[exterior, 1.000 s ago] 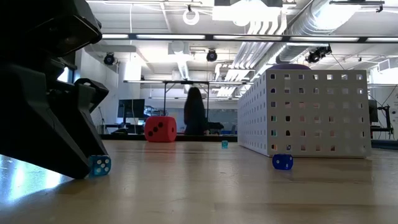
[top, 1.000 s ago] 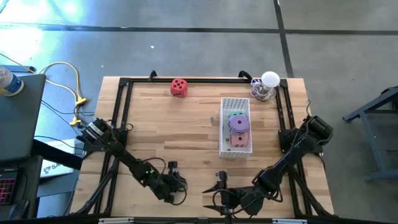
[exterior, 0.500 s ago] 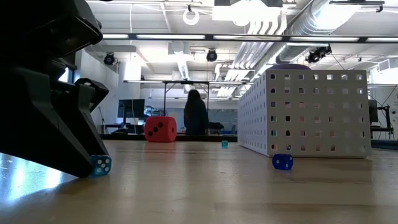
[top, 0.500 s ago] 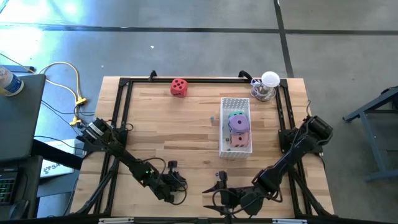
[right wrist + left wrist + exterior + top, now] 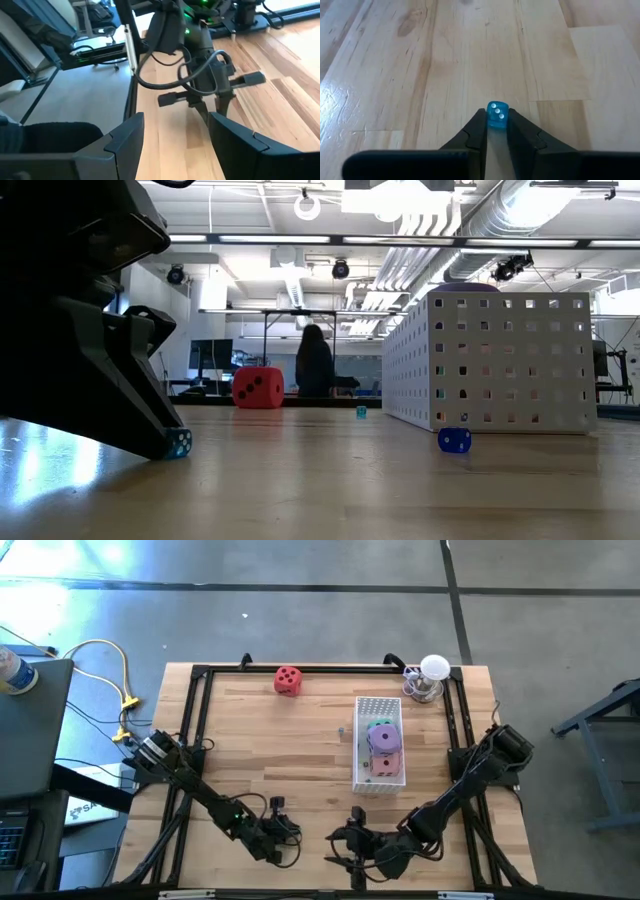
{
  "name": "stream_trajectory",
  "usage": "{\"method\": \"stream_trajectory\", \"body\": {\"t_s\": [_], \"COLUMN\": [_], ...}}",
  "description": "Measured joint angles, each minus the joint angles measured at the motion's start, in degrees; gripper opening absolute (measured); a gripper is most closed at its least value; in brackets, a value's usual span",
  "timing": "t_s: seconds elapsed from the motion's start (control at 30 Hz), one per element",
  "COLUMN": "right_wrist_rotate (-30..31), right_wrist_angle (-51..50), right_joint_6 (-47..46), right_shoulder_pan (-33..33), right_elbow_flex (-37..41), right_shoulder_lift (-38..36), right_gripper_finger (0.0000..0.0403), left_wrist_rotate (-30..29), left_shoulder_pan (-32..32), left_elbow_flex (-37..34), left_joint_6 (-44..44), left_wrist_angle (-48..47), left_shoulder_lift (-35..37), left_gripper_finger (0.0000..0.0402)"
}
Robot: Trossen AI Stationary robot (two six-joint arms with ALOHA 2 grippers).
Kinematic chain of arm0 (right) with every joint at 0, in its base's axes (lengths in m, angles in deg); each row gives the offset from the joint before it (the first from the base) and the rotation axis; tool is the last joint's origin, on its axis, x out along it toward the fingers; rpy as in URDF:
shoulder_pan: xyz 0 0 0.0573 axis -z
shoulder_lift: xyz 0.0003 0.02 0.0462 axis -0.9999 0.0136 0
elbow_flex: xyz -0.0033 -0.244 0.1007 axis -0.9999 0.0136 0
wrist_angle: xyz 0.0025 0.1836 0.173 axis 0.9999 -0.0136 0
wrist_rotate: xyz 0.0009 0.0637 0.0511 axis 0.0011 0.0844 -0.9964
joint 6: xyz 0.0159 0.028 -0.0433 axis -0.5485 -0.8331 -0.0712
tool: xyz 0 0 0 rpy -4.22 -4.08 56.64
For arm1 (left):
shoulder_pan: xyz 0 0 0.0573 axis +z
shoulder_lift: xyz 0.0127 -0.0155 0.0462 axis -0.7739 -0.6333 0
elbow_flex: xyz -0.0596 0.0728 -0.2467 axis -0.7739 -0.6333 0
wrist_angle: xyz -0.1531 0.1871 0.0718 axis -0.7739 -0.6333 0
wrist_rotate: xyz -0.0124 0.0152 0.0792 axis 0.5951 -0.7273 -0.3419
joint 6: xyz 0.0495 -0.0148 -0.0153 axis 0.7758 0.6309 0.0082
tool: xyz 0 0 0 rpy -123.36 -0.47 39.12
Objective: Pick & Place Dice
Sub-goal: Put the light blue die into the white bin
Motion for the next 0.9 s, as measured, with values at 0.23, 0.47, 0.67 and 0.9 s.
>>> {"method": "stream_trajectory", "body": {"t_s": [0.23,0.47,0.67,0.9], "right_wrist_rotate": [-1.27,-1.33,-4.24,-5.97], "right_wrist_angle": [-0.18,-1.72,-3.93,-3.28], "right_joint_6": [-0.34,-6.97,-17.84,-22.39], "right_shoulder_pan": [0.74,0.69,2.22,6.54], "right_elbow_flex": [0.01,0.00,0.03,-0.07], "right_shoulder_lift": [0.02,0.09,3.31,4.80], "right_gripper_finger": [0.0211,0.0211,0.0211,0.0211], "left_wrist_rotate": [0.01,-4.32,-14.74,-26.23], "left_shoulder_pan": [0.02,-1.33,-5.15,-8.74], "left_elbow_flex": [0.02,0.00,2.30,7.64], "left_joint_6": [-0.02,1.65,10.76,20.35], "left_wrist_angle": [0.06,-0.03,0.41,0.50], "left_shoulder_lift": [0.00,0.27,1.07,1.11], "left_gripper_finger": [0.0045,0.0045,0.0045,0.0045]}}
